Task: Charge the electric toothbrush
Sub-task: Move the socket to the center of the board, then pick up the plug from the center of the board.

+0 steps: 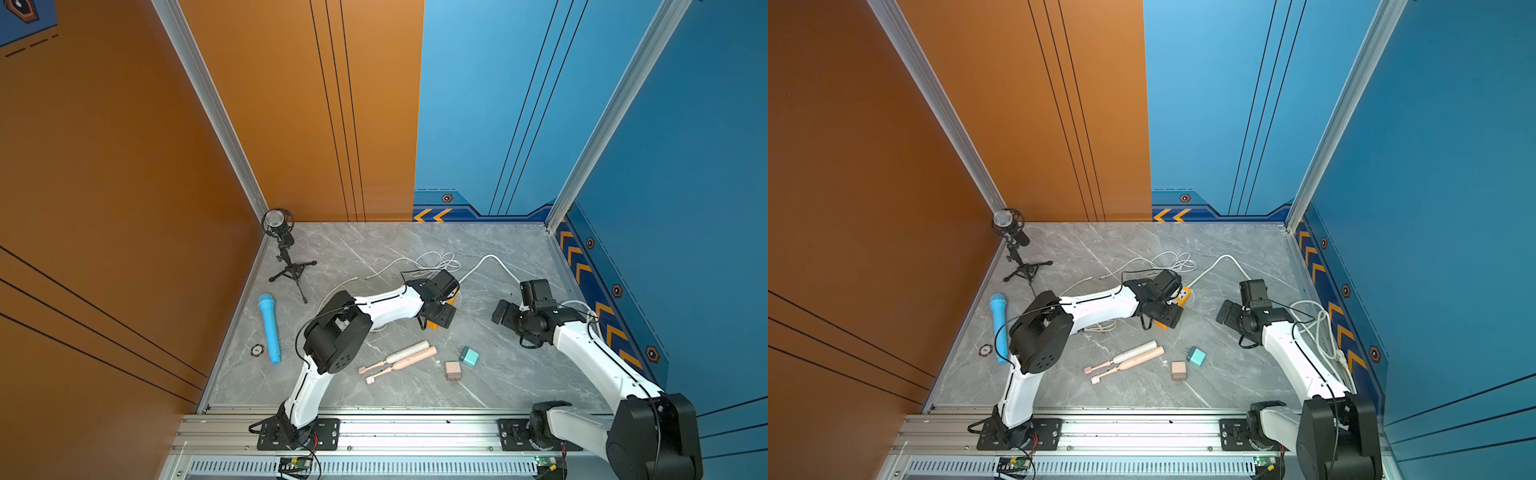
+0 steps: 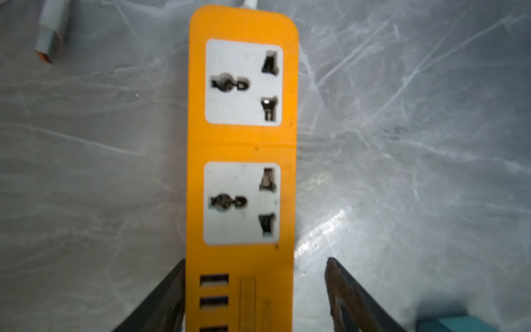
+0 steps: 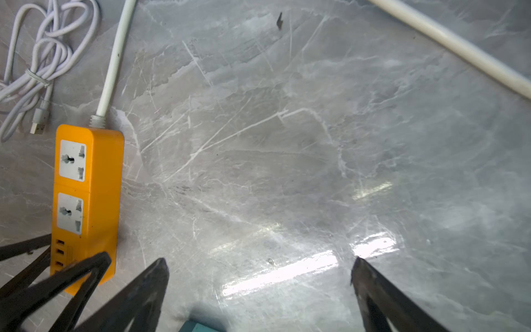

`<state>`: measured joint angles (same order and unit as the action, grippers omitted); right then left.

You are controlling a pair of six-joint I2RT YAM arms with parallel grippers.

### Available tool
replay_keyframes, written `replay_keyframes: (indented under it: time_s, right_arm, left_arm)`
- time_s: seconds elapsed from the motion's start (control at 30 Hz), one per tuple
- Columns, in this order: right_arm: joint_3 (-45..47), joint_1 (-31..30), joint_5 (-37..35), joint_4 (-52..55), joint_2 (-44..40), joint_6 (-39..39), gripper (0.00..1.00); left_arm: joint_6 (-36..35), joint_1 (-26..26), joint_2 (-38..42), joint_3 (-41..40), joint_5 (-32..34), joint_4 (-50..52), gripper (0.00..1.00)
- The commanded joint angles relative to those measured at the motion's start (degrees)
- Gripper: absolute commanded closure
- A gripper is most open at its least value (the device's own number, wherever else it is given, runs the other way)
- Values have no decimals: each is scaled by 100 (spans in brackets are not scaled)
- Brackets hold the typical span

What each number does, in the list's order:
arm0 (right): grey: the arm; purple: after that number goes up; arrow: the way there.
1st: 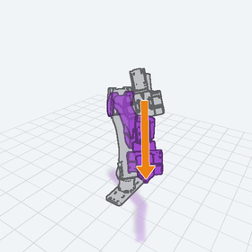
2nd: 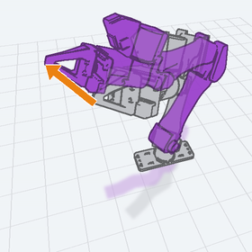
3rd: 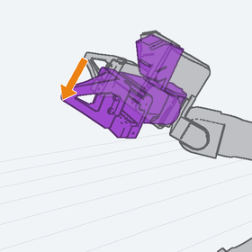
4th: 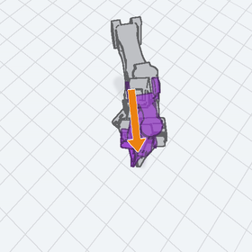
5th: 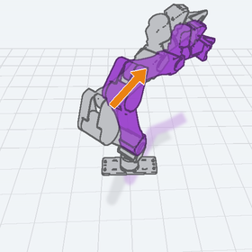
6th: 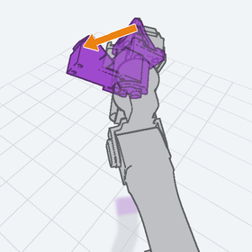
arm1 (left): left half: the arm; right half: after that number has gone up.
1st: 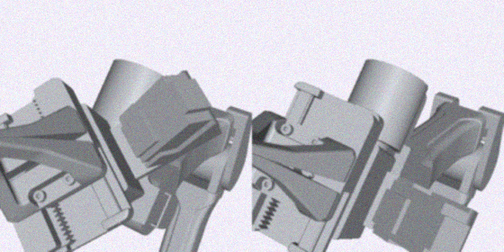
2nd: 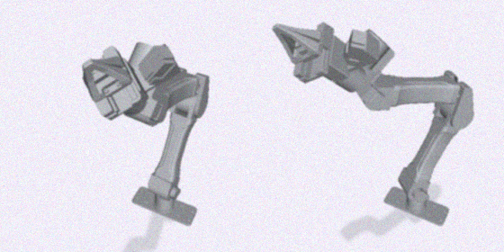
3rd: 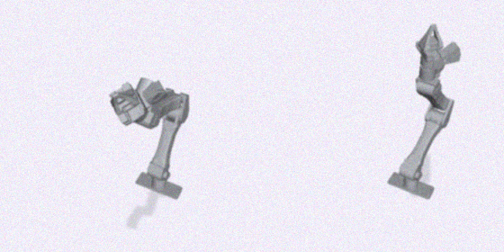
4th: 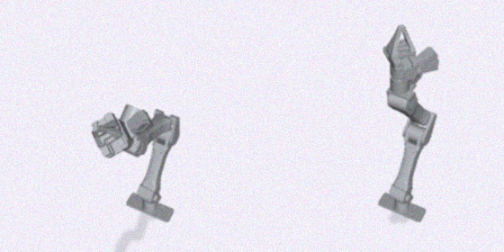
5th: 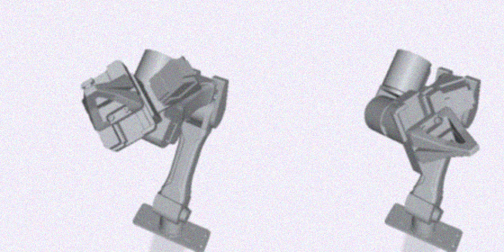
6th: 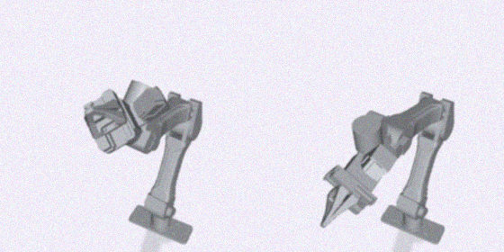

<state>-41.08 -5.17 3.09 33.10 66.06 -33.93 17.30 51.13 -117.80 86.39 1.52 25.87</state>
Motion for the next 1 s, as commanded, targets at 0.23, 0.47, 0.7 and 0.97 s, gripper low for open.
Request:
replay_keyframes:
  time_s: [0.23,0.47,0.7,0.97]
  right_arm:
    - [160,411,600,1514,-1297,107,0]
    - [357,428,1045,1568,-1718,-285,0]
    - [382,438,999,1562,-1860,-348,0]
    - [469,562,752,1620,-2161,-610,0]
  left_arm:
    - [-3318,854,1070,-900,-481,201,22]
    - [-4221,977,580,-298,-1359,704,21]
    - [-4486,968,74,207,-1744,970,21]
    - [-4605,891,-516,800,-1843,1083,23]
